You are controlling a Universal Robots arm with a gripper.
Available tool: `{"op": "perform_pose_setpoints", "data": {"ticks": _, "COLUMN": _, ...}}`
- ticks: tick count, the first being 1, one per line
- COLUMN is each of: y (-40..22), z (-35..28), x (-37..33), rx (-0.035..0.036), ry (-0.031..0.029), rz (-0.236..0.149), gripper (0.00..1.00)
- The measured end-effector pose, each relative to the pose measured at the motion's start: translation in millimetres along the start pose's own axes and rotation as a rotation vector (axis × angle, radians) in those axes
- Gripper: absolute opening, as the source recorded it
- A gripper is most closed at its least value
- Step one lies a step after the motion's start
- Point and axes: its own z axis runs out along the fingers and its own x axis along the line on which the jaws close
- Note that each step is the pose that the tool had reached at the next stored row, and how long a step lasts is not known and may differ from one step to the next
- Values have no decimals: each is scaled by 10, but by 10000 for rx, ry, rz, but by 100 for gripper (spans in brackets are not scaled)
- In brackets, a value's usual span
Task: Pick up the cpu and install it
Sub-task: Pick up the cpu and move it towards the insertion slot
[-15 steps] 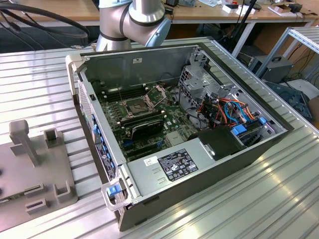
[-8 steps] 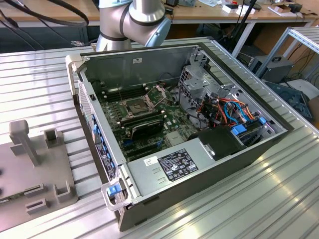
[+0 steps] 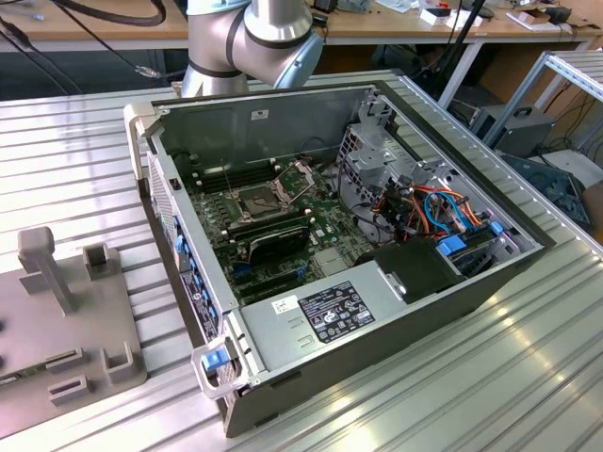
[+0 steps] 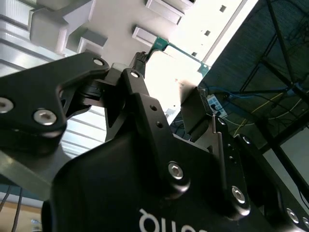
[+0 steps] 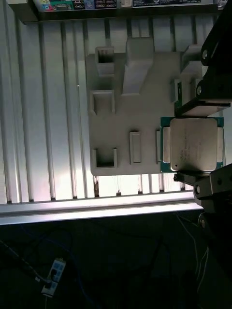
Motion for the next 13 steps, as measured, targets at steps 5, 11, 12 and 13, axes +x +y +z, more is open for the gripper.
{"op": "perform_pose_setpoints", "data": {"ticks": 5, "y": 0, "z": -68, "x": 2, "rx": 1, "ry": -2, "rz": 0, "gripper": 55}}
{"op": "perform_pose_setpoints", "data": {"ticks": 11, "y": 1, "z": -76, "x": 0, "rx": 1, "ry": 0, "rz": 0, "gripper": 55}}
{"op": "perform_pose_setpoints", "data": {"ticks": 12, "y": 1, "z": -76, "x": -3, "rx": 1, "ry": -1, "rz": 0, "gripper": 55}}
{"op": "perform_pose_setpoints", "data": {"ticks": 13, "y": 1, "z": -76, "x": -5, "rx": 0, "ry": 0, "rz": 0, "gripper": 55}}
